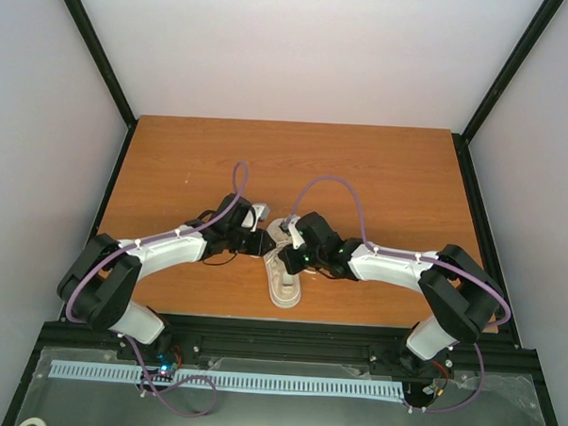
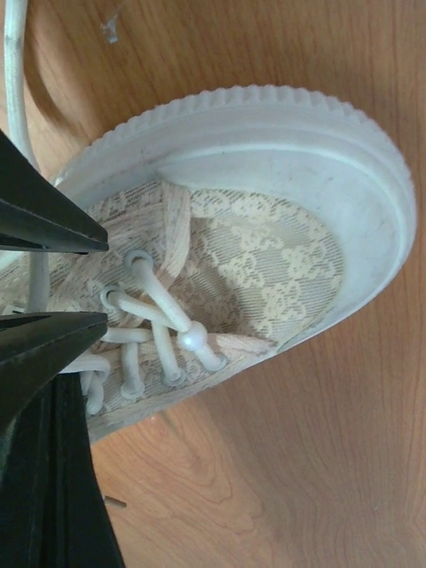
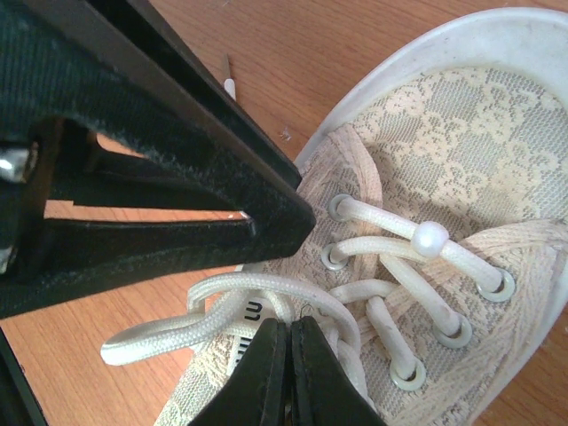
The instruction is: Tie the shoes
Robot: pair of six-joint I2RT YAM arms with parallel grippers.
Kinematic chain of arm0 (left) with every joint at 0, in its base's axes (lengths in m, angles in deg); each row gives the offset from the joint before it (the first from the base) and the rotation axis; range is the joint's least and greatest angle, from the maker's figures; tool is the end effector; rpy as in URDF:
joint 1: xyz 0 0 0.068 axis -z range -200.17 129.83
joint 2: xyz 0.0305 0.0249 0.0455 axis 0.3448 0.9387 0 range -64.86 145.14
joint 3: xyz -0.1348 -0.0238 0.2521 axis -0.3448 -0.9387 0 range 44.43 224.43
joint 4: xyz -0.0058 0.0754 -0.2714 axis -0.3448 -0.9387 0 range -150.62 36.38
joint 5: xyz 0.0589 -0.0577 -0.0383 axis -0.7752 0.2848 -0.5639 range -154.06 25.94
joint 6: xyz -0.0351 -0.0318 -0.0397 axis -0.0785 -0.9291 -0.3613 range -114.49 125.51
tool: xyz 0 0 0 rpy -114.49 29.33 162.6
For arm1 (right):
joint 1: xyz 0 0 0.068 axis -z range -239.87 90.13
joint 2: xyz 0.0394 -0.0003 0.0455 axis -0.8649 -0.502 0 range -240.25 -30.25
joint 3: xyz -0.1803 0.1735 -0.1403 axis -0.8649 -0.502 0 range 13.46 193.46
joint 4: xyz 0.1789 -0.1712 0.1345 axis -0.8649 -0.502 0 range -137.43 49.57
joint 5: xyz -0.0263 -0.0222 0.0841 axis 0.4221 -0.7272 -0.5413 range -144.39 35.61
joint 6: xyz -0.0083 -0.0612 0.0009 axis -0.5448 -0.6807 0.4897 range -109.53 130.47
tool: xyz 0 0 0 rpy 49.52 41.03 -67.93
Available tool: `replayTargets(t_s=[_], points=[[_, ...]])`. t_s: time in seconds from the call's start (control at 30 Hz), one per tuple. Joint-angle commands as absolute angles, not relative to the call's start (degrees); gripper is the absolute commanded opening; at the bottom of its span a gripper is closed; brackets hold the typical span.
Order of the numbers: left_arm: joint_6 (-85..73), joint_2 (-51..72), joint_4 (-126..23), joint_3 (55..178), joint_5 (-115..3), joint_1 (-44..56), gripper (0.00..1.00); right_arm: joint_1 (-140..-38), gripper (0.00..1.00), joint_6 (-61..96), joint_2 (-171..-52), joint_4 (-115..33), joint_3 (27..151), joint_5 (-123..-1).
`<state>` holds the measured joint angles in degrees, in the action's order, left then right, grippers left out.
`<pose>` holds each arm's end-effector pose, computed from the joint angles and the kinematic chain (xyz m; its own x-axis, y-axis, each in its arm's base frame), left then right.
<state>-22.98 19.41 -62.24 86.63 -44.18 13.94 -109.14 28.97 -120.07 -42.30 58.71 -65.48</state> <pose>0.2436 -0.1841 0.1653 -0.8997 0.0674 -0.4312 0.3144 0.7853 -0.5333 0.2109 0.2587 0.1609 -0.7118 -0.3494 -0.6093 -0.6373 0.6861 0.3511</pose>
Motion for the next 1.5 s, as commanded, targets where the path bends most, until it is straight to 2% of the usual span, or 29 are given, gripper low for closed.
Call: replayTargets(t_s=[0.0,0.73,1.1,1.3,1.47], points=[[-20.9,19.8,-59.3,85.7,-39.9,13.4,0.22,-109.3,0.03,29.4,-119.1,-41.8,57.9,-63.4],[-21.2,18.0,-50.6,81.2,-31.4,13.4,0.22,-109.3,0.03,30.0,-118.9,-41.4,57.8,-63.6],[-23.5,17.8,-47.4,78.9,-28.3,13.4,0.24,-109.3,0.03,30.1,-118.6,-41.5,57.7,-63.4],[-24.4,17.3,-46.5,77.8,-27.2,13.4,0.30,-109.3,0.03,30.2,-118.5,-41.4,57.7,-63.5],[-26.3,17.9,-43.7,76.6,-25.1,13.4,0.31,-109.3,0.03,30.3,-118.4,-41.3,57.7,-63.4]])
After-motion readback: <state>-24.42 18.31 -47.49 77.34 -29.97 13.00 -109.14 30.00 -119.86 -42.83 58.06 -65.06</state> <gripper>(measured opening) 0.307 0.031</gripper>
